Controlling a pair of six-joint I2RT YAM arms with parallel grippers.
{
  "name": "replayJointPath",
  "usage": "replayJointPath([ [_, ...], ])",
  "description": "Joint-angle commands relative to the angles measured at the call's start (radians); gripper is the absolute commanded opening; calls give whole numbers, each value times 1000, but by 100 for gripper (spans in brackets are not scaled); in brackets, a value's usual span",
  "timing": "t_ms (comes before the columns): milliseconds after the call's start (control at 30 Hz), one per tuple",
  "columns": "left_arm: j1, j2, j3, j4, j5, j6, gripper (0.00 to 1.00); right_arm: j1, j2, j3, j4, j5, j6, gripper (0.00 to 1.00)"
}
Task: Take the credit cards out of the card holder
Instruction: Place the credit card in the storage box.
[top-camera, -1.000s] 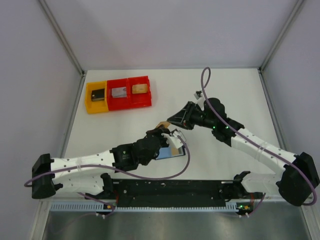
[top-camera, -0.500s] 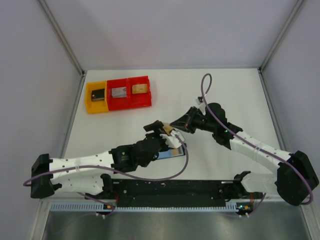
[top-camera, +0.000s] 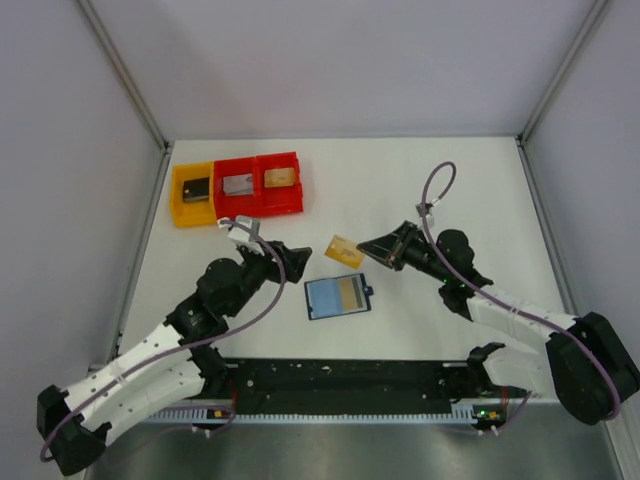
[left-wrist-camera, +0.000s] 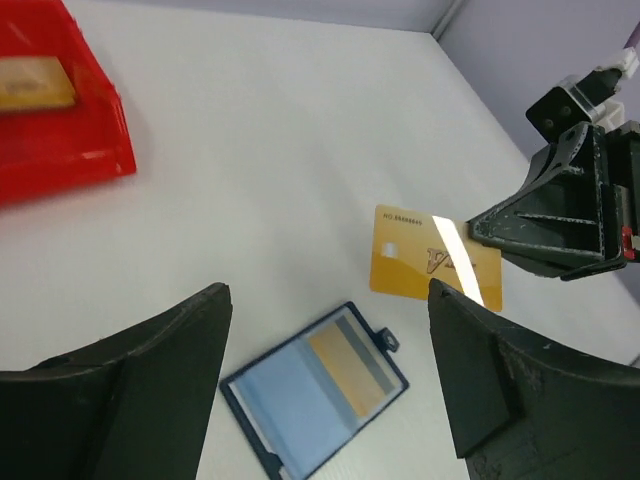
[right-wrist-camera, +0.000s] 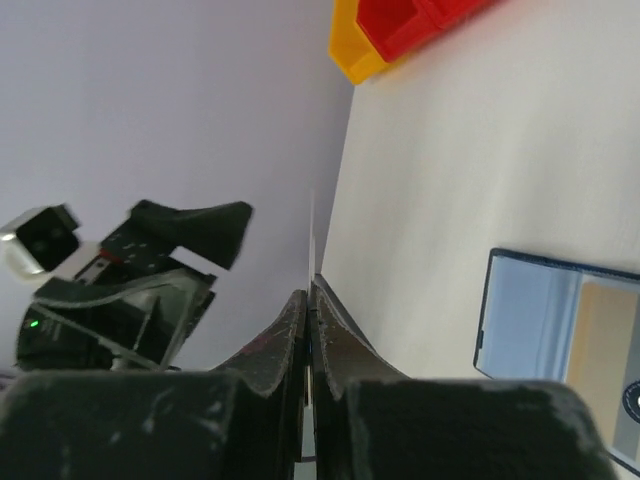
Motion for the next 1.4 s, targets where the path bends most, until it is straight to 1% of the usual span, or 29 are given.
replayJointPath([
  [0,81,-11,-128,221,254,-476,83,-5,-26,-30,283,6,19,0],
  [67,85,5,-167,305,264,-569,82,-7,-26,-30,307,0,20,0],
  [100,87,14,-185,343,296,-614,81,-7,-26,-30,316,-3,20,0],
  [133,89,24,-202,409,307,-643,81,-7,-27,-35,329,-4,22,0],
  [233,89,64,-233,530,337,-717,79,-5,-23,-40,350,-7,31,0],
  [367,89,139,-227,630,383,-748,79,-2,-6,-49,405,-23,54,0],
  [467,89,189,-215,683,391,-765,78,4,8,-52,428,-30,63,0],
  [733,89,291,-184,768,374,-812,71,10,20,-70,474,-33,86,0],
  [867,89,347,-182,847,388,-834,62,14,20,-72,480,-32,88,0],
  [1067,89,397,-182,954,406,-851,43,28,35,-72,489,-33,93,0],
  [1133,89,402,-181,965,408,-851,36,34,41,-73,491,-33,93,0],
  [1200,89,402,-179,968,409,-848,34,37,46,-78,495,-32,91,0],
  [1233,89,402,-178,968,409,-846,31,39,49,-80,497,-32,94,0],
  [1267,87,402,-178,970,409,-846,27,38,51,-83,503,-30,94,0],
  [1367,89,397,-181,968,406,-846,8,39,54,-86,506,-24,94,0],
])
